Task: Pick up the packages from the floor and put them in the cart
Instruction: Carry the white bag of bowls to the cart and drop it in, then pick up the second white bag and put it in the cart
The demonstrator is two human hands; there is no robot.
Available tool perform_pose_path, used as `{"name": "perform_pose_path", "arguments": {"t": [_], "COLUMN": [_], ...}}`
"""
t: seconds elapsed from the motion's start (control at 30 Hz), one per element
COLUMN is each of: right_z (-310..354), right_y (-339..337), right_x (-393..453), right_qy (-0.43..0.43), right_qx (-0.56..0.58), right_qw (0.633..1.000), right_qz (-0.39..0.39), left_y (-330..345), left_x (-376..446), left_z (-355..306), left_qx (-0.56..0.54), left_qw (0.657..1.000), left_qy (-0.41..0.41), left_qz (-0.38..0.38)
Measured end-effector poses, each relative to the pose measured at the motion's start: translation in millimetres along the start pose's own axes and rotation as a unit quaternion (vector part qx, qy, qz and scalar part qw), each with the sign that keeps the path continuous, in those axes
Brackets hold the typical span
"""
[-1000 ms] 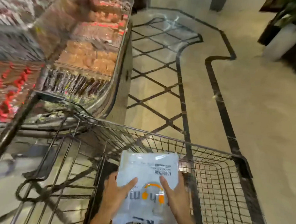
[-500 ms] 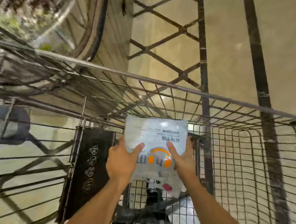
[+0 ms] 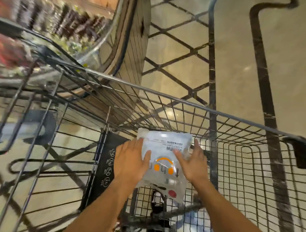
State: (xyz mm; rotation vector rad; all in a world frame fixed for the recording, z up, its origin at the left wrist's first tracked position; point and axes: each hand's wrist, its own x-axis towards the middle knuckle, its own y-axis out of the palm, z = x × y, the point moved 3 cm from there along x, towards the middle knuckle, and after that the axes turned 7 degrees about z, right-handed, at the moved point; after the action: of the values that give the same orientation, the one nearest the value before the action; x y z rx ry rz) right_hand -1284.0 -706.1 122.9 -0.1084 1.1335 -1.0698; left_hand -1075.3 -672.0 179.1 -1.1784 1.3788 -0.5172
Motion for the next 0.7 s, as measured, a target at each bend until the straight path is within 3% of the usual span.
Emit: {"name": "perform_pose_path", "arguments": {"t": [0.17,0.23,0.4,0.53,0.7], "right_z": [112.1,167.6,303.7,397.1,499.0], "right_y": [-54.5,-77.5,-113.6,-103.5,-30.2], "right_x": [-75.2,-110.5,-203.6,-299.8,-437.4], "right_qy": [-0.183,-0.243,-0.295,-0.367,-0.506], "right_qx": [-0.176,-0.24,-0.337,-0.361,-0.358], "right_qw": [0.965,0.934,0.881,0.832,0.749], "right_qz": [-0.064,-0.102,-0.151,-0.207,-0.233], "left_y": [-102.7,-160.9,-300.8,-373.6,-414.2], "left_x": [-44.5,-71.3,-159.8,-255.7,-392.9], "left_z": [22.3,35.0,106.7,206.4,334.1], "left_qx": [0.11,0.128,0.137,0.117,0.093], "left_qw": [0.989,0.985,0.961,0.935,0.911], "left_qy": [0.069,0.049,-0.023,-0.086,-0.182], "left_qz": [-0.076,-0.105,-0.237,-0.324,-0.358]}}
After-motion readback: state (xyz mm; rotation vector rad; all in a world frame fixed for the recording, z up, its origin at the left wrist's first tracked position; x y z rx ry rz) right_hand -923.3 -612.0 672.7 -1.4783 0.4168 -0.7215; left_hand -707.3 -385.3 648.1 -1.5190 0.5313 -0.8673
